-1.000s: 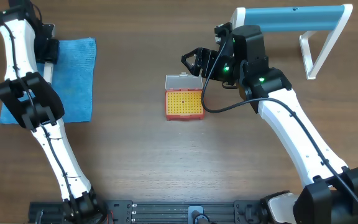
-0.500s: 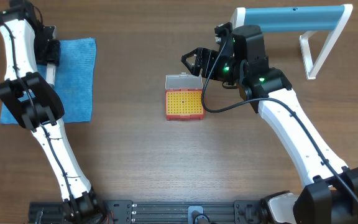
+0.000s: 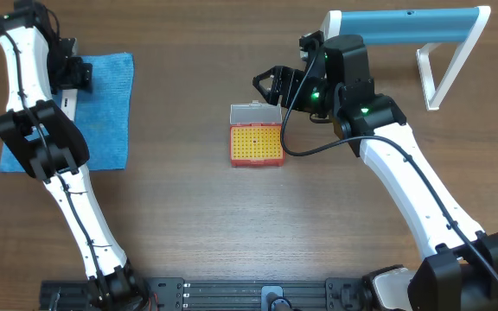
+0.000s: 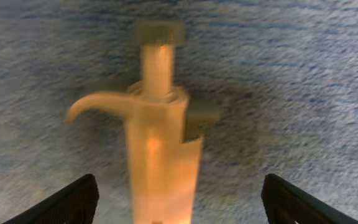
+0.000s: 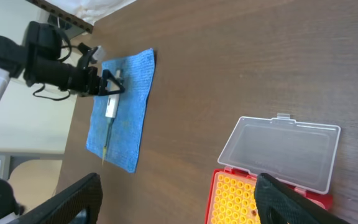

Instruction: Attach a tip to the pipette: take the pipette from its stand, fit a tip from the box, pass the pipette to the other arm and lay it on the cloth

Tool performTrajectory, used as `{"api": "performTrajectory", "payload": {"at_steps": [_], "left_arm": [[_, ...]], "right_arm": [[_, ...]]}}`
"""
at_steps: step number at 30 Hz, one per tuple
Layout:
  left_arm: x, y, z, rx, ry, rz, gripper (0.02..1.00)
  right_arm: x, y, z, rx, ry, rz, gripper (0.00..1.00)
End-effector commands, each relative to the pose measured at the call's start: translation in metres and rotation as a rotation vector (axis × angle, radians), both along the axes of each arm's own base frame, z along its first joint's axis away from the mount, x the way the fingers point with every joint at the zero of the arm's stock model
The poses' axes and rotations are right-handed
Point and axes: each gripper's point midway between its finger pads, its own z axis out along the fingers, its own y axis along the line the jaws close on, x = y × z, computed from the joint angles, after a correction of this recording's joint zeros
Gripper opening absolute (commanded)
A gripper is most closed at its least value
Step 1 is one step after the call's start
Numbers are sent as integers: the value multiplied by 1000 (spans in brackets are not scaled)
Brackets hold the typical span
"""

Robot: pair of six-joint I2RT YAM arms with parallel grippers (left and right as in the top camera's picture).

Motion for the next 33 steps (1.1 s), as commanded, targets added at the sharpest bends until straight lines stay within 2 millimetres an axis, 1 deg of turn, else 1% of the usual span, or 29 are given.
{"api": "performTrajectory", "payload": {"at_steps": [1,3,4,6,7,8,10,11,12,14,15,16,17,18,19,20,21,22,23,25,26,27,28,30,31,32,33], "left_arm": [[14,13,141,151,-264,38,855],[12,0,183,121,-360,25,855],[9,-5,201,112,-395,19,855],[-3,-13,230,113,-434,14,855],[-14,-17,243,116,-438,14,855],[-25,-21,251,112,-430,14,855],[-59,-36,263,79,-371,14,855],[-68,-42,271,62,-377,46,855],[-72,-47,278,40,-401,73,858],[-76,-72,298,-43,-471,30,855],[-77,-90,310,-101,-515,5,855],[-78,-101,318,-133,-541,-10,855],[-82,-120,331,-179,-580,-48,855],[-86,-135,341,-202,-605,-79,855],[-94,-155,355,-209,-633,-106,855],[-100,-169,363,-216,-650,-134,855],[-108,-184,371,-220,-665,-155,855],[-116,-198,379,-220,-680,-173,855],[-124,-211,386,-218,-694,-188,855],[-144,-240,400,-212,-724,-221,858],[-151,-247,403,-208,-732,-229,855],[-163,-258,407,-190,-743,-235,855],[-172,-264,409,-176,-749,-235,860],[-190,-272,409,-159,-751,-229,858],[-199,-274,407,-160,-745,-221,858],[-212,-275,401,-163,-728,-205,858],[-221,-274,395,-167,-711,-187,858]], "right_arm": [[2,-17,33,-11,-109,-34,796],[1,-31,47,-54,-178,-58,796],[1,-39,52,-78,-200,-85,796],[-3,-58,66,-134,-257,-130,796],[-6,-68,74,-170,-287,-158,796],[-10,-78,81,-204,-316,-185,796],[-24,-99,102,-284,-394,-246,798],[-31,-106,115,-302,-434,-276,796],[-38,-110,127,-307,-469,-293,796],[-53,-121,148,-333,-539,-329,796],[-65,-130,157,-380,-582,-345,796],[-72,-137,161,-411,-599,-362,796],[-85,-151,165,-469,-611,-408,798],[-96,-162,166,-511,-612,-438,796],[-115,-173,166,-574,-617,-452,796],[-124,-178,166,-599,-617,-455,798],[-140,-184,165,-630,-618,-457,796],[-150,-188,165,-642,-620,-463,796],[-166,-194,165,-660,-630,-472,796],[-189,-204,165,-694,-653,-488,796],[-201,-208,164,-706,-668,-492,796],[-216,-211,164,-710,-693,-494,796],[-226,-212,164,-703,-710,-501,796],[-255,-218,163,-680,-764,-527,798],[-267,-221,162,-672,-793,-542,796],[-281,-224,160,-663,-839,-559,796],[-291,-226,157,-659,-870,-569,796]]}}
